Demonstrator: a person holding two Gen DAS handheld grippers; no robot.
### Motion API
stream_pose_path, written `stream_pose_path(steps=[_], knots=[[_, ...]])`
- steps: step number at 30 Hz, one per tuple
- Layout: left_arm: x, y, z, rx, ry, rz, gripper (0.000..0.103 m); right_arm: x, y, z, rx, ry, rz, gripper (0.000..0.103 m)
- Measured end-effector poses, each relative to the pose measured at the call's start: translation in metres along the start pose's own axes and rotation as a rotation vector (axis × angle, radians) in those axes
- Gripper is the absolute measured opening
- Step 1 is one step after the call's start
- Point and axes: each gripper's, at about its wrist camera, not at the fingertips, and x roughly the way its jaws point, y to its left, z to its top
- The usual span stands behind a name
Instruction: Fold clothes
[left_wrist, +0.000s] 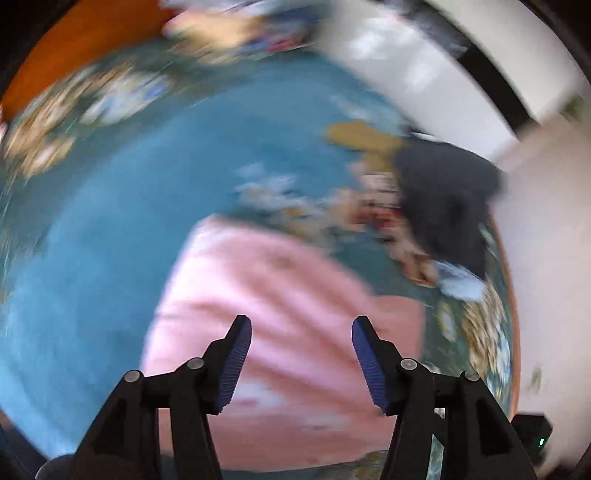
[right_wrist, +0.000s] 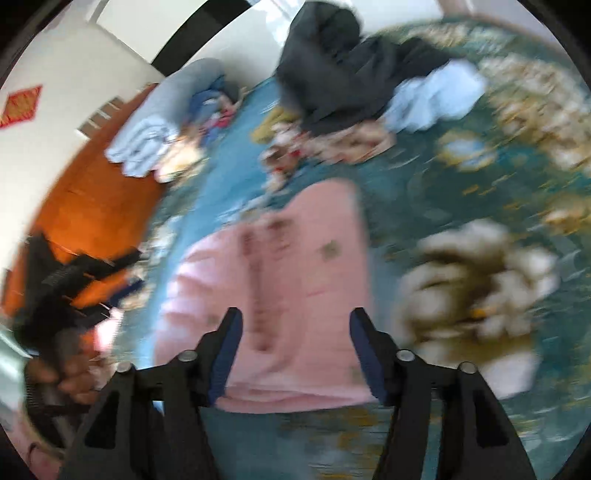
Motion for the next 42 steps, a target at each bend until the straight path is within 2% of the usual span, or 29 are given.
stream_pose_path(steps=[3,5,6,9,11,13,15,18,21,24,26,28,30,31,34,35,37,38,40,42], knots=[[0.017,0.036,-0.01,-0.121,0.056,0.011,0.061,0.021,0.007,0.002,0.03,0.037,0.022,0.064],[0.025,0.043,-0.014,-0.159,0.089,-0.003,0.061,0.035,0.011,0.004,0.049,0.062,0.037,0.069],[0.029,0.046,-0.015,-0.175,0.104,-0.011,0.061,0.042,0.013,0.005,0.059,0.074,0.044,0.072],[0.038,0.045,-0.014,-0.165,0.141,-0.038,0.068,0.052,0.024,0.011,0.05,0.089,0.061,0.073],[0.048,0.05,-0.014,-0.197,0.178,-0.063,0.068,0.054,0.034,0.018,-0.004,0.068,0.035,0.073],[0.05,0.058,-0.014,-0.224,0.185,-0.078,0.068,0.056,0.043,0.025,-0.054,0.054,0.02,0.073],[0.047,0.061,-0.014,-0.241,0.182,-0.099,0.068,0.074,0.041,0.034,-0.049,0.107,0.031,0.073],[0.043,0.06,-0.015,-0.231,0.177,-0.116,0.07,0.093,0.033,0.041,-0.035,0.141,-0.022,0.073],[0.043,0.061,-0.016,-0.231,0.177,-0.119,0.07,0.102,0.031,0.047,0.004,0.147,0.015,0.073],[0.042,0.062,-0.016,-0.234,0.174,-0.126,0.071,0.109,0.035,0.049,0.028,0.161,0.007,0.073],[0.042,0.062,-0.015,-0.235,0.171,-0.133,0.071,0.108,0.043,0.046,0.015,0.162,-0.001,0.068],[0.041,0.062,-0.015,-0.235,0.17,-0.146,0.071,0.106,0.054,0.047,-0.024,0.164,-0.032,0.028],[0.036,0.061,-0.014,-0.236,0.15,-0.213,0.071,0.101,0.063,0.05,-0.049,0.149,-0.057,0.023],[0.033,0.061,-0.014,-0.236,0.14,-0.248,0.071,0.093,0.065,0.054,-0.043,0.13,-0.039,0.022],[0.014,0.061,-0.013,-0.229,0.076,-0.425,0.072,0.063,0.073,0.067,-0.026,0.063,0.039,0.021],[0.013,0.062,-0.013,-0.227,0.071,-0.424,0.073,0.05,0.077,0.071,-0.034,0.039,0.055,0.021],[0.021,0.064,-0.015,-0.239,0.116,-0.396,0.073,0.031,0.08,0.076,-0.046,0.004,0.071,0.021],[0.03,0.063,-0.017,-0.25,0.167,-0.398,0.073,0.025,0.075,0.078,-0.043,0.0,0.049,0.021],[0.034,0.054,-0.017,-0.211,0.187,-0.378,0.073,0.025,0.063,0.08,-0.026,-0.003,-0.011,0.021],[0.035,0.046,-0.018,-0.175,0.195,-0.36,0.073,0.035,0.048,0.077,0.014,0.021,-0.032,0.021]])
